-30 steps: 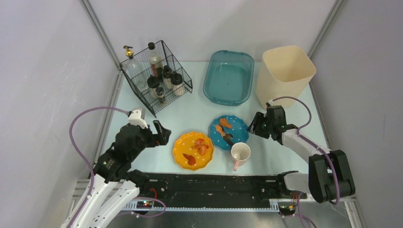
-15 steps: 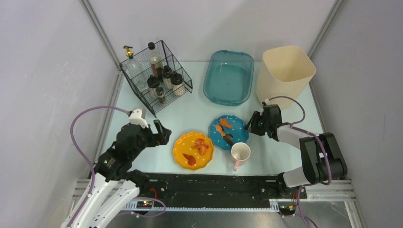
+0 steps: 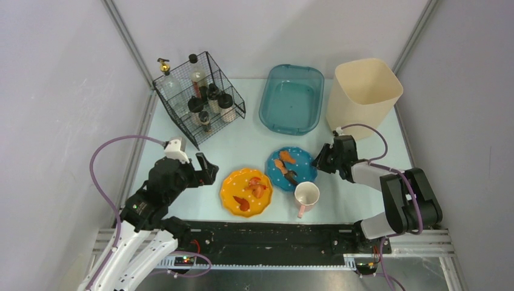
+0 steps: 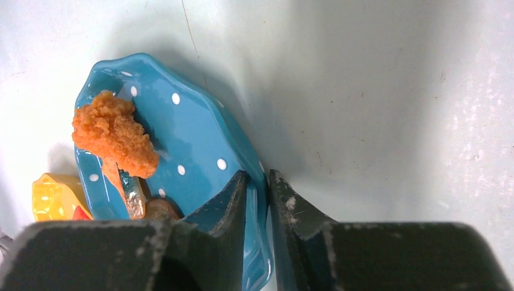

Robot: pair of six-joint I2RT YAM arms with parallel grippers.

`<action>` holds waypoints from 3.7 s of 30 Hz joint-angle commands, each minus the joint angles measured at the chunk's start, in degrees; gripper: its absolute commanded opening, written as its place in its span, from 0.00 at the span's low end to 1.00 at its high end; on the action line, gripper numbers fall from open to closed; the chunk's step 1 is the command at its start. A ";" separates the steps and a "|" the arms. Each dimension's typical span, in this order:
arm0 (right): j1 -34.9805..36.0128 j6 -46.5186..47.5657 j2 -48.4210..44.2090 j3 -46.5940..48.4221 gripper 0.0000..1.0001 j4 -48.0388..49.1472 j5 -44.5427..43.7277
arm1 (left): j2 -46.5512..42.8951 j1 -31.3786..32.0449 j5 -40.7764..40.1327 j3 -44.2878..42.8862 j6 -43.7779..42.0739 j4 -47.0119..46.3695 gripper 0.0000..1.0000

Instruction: Clear the kitchen counter

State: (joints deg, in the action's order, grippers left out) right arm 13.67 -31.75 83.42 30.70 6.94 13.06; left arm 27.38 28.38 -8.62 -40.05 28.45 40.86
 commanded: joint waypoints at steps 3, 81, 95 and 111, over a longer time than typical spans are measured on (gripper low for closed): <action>3.29 -0.74 -0.17 -2.64 0.17 -3.63 -2.63 | -0.76 0.36 0.83 0.36 0.29 -1.43 1.00; -21.33 -15.73 -3.21 70.06 0.00 -44.97 5.36 | -8.82 6.27 -0.37 1.00 0.95 -1.45 1.00; -30.74 -18.79 6.33 89.76 0.00 -53.15 -3.97 | -9.50 6.24 -0.27 0.95 0.96 -1.43 1.00; -35.50 -7.64 15.43 99.14 0.00 -58.11 -12.59 | -9.51 6.23 0.30 0.92 0.91 -1.47 1.00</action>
State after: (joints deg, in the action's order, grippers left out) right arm -22.37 -41.28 99.90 123.66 -58.33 1.08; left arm 18.31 34.35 -8.80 -39.11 29.04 40.86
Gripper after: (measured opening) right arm 0.039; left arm 0.996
